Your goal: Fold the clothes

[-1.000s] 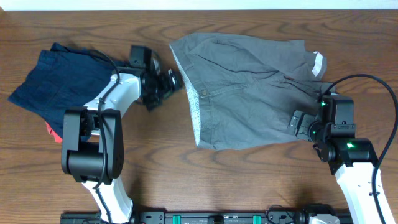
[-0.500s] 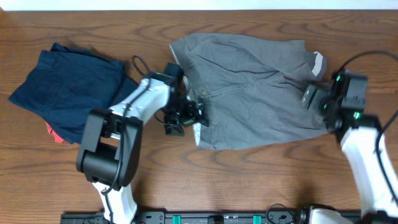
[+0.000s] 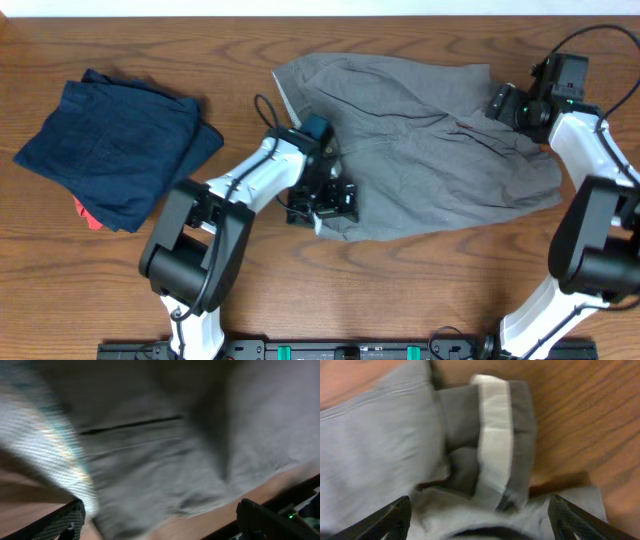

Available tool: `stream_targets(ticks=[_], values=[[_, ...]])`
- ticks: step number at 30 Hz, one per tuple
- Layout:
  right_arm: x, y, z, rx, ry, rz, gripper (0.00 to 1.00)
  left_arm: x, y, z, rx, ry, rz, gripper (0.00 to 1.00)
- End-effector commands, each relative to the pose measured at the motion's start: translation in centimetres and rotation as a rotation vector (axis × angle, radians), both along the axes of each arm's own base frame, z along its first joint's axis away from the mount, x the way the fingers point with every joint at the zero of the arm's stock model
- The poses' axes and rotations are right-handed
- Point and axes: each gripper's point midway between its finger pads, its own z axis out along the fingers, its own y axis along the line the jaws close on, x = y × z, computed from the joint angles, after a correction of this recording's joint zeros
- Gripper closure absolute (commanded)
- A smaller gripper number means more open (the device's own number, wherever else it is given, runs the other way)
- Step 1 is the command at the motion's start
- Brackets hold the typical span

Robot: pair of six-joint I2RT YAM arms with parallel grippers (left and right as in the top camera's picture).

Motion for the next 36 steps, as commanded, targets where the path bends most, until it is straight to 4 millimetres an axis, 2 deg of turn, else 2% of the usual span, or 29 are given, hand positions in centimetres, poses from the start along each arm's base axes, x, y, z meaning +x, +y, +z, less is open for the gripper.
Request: stream_targets(ticks=[1,5,9,13,14,18,19,27,34,35,36], values=[[1.3,-1.3,-0.4,0.023,-0.032,-0.052,0.16,-0.5,-0.7,0.4,0.014,-0.042,-0.042,0.02],[2.3,-1.9,-1.6,0.019,-0.056,-0.057,0.21,-0.6,-0.3,-0.4,0.105,-0.074,-0.034,0.02],[2.9,-2.0,-2.8,0.024,-0.069,-0.070,0.27,-0.9,-0.6,-1.1,0.102,-0.078,-0.037,0.02],[2.9,-2.0,-4.7,0.050,-0.047,-0.101,0.40,-1.4,-0.3,-2.0,0.106,-0.072,-0.029,0.02],[2.9,-2.0,-5.1,0.054,-0.042,-0.106,0.45,-1.5,-0.2,-2.2,0.109,-0.068,-0.026,0.02],[3.6,-2.6,-5.0,0.037,-0.075,-0.117,0.93,-2.2,0.2,-2.6,0.121,-0.049,-0.021,0.02],[4.0,-2.9,-4.6,0.032,-0.095,-0.120,0.97,-2.4,0.3,-2.8,0.127,-0.041,-0.016,0.02],[7.6,-8.2,1.5,-0.004,-0.278,-0.201,0.98,-4.8,2.0,-5.2,0.171,0.030,0.049,0.02],[8.3,-11.9,4.6,-0.043,-0.347,-0.246,0.94,-5.5,2.3,-5.9,0.173,0.046,0.067,0.02],[8.3,-12.3,4.8,-0.048,-0.352,-0.252,0.87,-5.5,2.3,-5.9,0.173,0.047,0.068,0.02],[8.3,-12.8,5.1,-0.058,-0.361,-0.251,0.71,-5.5,2.3,-5.9,0.173,0.047,0.068,0.02]])
